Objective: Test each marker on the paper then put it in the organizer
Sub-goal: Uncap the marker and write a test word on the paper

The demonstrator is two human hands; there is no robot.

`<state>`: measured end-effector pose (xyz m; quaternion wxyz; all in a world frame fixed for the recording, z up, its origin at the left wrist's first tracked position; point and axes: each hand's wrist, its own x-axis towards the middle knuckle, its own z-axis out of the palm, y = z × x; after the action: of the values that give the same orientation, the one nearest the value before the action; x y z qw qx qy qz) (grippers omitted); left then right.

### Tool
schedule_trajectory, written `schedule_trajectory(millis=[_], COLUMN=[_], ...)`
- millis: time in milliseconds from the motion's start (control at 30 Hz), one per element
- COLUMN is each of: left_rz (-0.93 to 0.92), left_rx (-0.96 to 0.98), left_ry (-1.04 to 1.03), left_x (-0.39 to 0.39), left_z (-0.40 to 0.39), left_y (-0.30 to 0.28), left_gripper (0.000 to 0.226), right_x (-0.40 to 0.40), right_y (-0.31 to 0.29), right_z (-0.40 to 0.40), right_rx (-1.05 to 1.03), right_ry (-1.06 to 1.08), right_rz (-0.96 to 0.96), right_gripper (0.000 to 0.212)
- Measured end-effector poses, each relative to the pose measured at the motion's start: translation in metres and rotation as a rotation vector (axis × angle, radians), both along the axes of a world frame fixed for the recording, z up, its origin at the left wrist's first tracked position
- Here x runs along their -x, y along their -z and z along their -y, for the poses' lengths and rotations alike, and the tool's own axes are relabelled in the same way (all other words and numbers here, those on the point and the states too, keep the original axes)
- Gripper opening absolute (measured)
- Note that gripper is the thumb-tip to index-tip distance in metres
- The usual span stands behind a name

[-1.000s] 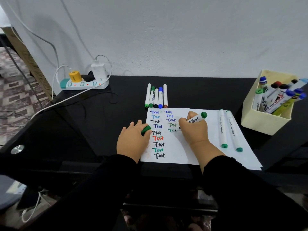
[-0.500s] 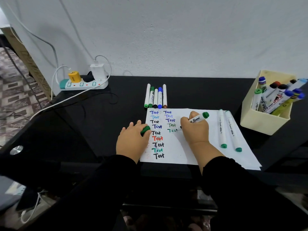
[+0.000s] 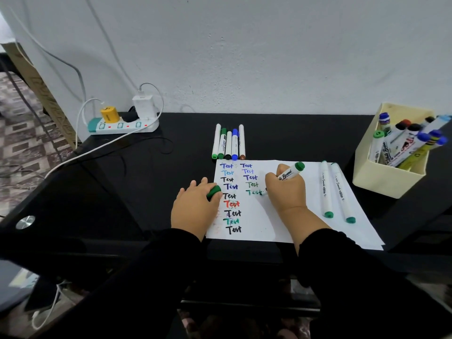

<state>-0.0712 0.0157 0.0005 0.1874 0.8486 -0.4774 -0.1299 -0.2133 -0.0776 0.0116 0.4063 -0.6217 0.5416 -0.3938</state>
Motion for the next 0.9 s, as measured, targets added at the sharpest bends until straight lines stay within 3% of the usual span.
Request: schedule_trajectory(millis=[300, 533, 667, 733, 900], left_rz=[0.005, -0.017, 0.055, -0.069, -0.69], left_rx=[-0.006, 0.035, 0.271, 0.379, 0.422], left_ry=[0.014, 0.034, 0.011, 0.027, 0.041], left_x=[-0.003, -0.004, -0.003, 0.0, 0.01], left_z=[0.002, 0.001, -0.001, -0.002, -0.003], left_y=[0.003, 0.002, -0.008, -0.024, -0.059], left_gripper=[0.042, 0.04, 0.04, 0.04, 0.035], right_x=[0.003, 0.012, 0.015, 0.015, 0.014], right_y=[-0.002, -0.021, -0.033, -0.044, -0.07], right_z=[0.002, 0.018, 0.017, 0.013, -0.001], right_rx=[-0.075, -0.35, -0.381, -0.364, -0.283], right_ry=[0.102, 0.08, -0.01, -0.056, -0.145], right_rz=[0.151, 0.222, 0.289, 0.338, 0.469], right_gripper=[0.038, 0.028, 0.036, 0.037, 0.042])
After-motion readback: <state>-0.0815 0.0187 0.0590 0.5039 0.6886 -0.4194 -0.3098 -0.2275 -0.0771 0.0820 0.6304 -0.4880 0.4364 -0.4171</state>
